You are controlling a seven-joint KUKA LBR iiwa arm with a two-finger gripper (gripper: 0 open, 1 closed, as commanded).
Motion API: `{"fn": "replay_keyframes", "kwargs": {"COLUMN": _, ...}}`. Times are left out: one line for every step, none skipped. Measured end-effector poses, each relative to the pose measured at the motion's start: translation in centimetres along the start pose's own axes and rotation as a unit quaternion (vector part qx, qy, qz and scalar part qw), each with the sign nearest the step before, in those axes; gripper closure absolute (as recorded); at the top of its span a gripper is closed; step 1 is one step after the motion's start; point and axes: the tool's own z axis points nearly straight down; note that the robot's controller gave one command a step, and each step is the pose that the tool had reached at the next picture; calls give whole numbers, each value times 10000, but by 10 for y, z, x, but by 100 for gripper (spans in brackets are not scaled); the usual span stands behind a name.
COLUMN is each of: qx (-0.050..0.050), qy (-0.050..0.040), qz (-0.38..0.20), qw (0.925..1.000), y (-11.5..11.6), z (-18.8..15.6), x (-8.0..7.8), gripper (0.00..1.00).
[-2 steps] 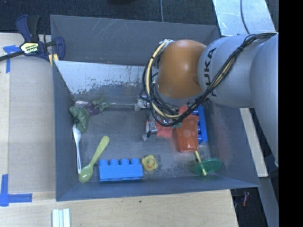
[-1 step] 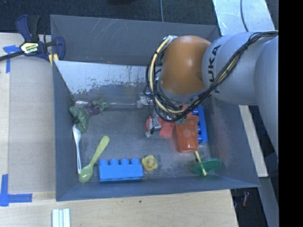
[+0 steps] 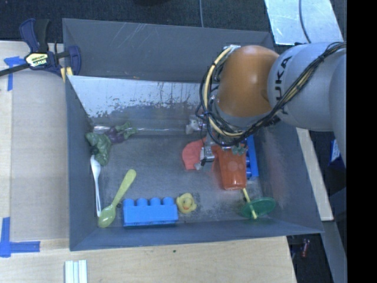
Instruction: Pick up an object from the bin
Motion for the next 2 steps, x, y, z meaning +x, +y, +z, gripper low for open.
{"fn": "replay_keyframes", "kwargs": {"qx": -18, "qy": -81, "qz": 571, "qw": 9983, "y": -40, "z": 24, "x": 1, "gripper": 100}}
{"fn": "replay_keyframes", "kwargs": {"qx": -18, "qy": -81, "qz": 575, "qw": 9983, "y": -40, "z": 24, "x": 1, "gripper": 100}}
